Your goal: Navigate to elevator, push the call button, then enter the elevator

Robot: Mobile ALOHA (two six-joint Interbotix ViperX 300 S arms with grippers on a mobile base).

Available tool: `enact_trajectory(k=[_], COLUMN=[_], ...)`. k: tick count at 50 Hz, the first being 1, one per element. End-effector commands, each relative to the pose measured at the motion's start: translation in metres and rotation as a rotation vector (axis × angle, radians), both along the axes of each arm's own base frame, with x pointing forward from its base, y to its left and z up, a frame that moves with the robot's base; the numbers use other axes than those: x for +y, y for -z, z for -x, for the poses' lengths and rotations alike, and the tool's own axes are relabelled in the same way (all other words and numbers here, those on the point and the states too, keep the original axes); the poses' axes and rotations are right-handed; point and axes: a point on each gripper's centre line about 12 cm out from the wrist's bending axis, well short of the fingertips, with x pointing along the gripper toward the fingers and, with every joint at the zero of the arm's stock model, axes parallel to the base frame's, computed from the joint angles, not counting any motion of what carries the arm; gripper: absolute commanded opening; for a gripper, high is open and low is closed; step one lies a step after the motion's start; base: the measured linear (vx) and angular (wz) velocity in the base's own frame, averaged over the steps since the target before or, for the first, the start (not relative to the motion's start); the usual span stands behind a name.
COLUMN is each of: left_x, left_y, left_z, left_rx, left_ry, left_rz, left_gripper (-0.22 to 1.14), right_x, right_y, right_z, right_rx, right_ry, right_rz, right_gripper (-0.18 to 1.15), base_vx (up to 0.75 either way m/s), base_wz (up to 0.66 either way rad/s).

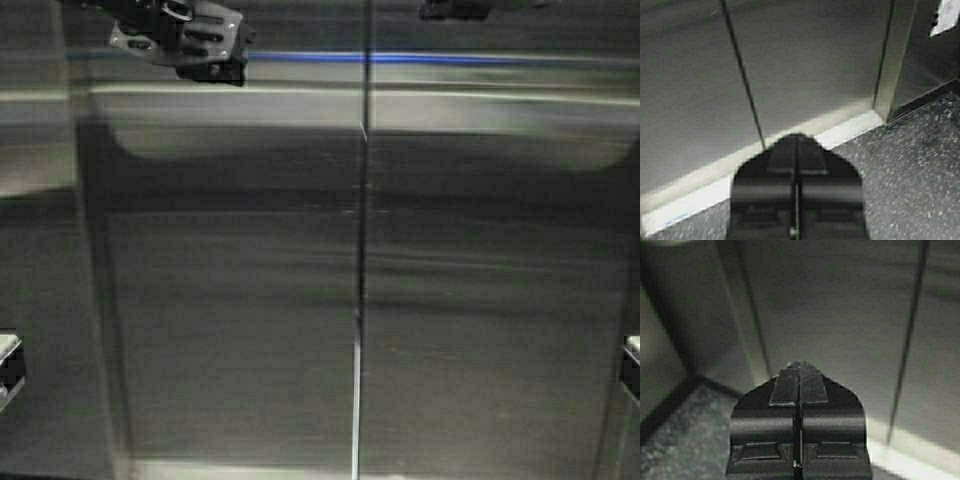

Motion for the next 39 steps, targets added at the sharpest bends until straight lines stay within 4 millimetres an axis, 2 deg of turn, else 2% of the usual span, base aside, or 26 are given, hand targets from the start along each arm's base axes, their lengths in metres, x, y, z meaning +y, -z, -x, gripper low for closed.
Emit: enact_trajectory(k=[1,9,24,39], left_x=[-0.01,-0.016,-0.018,-0.019], left_y=[-0.011,0.017,0.016,-0.003], left_z=[0.001,0.011,0.009,0.004], left_rx=[-0.021,0.057,0.045,-0.012], left_ry=[0.016,0.025,0.031,0.034], left_rz=[0.038,0.037,0.031,0.048], left_gripper=[0.03,0.03,0.03,0.03], right_x=[-0.001,-0.002,0.0,0.0], right_y=[-0.013,-0.012,-0.016,-0.017], right_z=[0.0,0.001,0.001,0.001], right_rx=[-0.039,-0.039,-0.071,-0.081], right_ry=[0.002,0.003,-0.004,-0.007], right_rz=[-0.02,-0.017,-0.036,-0.042], right_gripper=[0.05,0.05,0.05,0.05], base_vx=[-0.04,-0.02,0.01,0.0], base_wz=[0.07,0.01,-0.05,-0.01])
